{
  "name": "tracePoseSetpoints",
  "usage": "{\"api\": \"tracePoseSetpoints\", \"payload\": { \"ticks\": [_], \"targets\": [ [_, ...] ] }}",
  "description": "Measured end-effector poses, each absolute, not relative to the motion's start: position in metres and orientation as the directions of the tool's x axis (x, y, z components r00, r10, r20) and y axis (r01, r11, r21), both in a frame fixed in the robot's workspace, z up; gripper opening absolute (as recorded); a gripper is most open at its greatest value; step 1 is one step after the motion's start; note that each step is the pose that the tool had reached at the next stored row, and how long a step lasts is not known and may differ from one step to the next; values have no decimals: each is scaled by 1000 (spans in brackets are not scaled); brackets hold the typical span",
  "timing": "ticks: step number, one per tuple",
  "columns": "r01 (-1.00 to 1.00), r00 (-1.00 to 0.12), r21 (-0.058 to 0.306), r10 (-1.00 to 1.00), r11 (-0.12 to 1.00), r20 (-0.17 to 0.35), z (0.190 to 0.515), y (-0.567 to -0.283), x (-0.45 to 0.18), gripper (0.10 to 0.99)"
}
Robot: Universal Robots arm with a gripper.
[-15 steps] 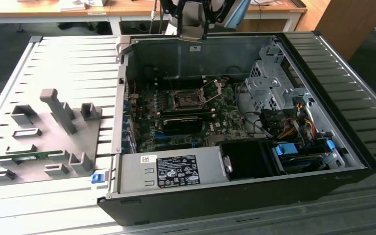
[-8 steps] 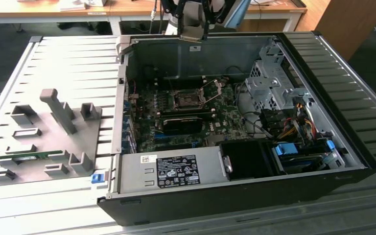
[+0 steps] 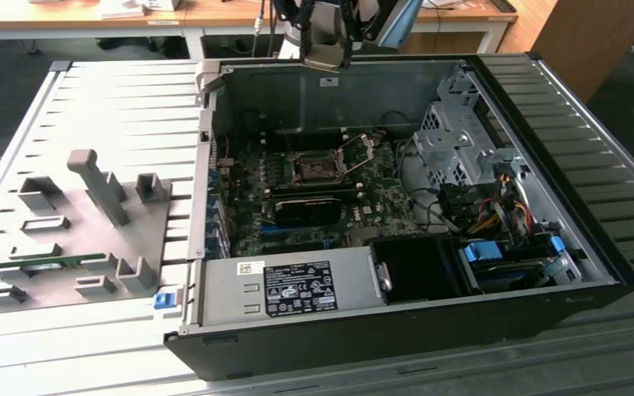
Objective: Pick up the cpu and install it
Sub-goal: 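Place the cpu into insertion slot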
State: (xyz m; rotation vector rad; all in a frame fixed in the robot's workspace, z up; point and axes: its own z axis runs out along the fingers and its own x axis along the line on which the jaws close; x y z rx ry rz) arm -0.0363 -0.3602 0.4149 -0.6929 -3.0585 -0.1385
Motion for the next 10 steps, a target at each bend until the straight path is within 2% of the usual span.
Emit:
{"api": "tracePoseSetpoints", "payload": {
  "ticks": [10],
  "targets": [
    [508,-861,85,509,857,22,415,-360,-36,541]
  ]
}}
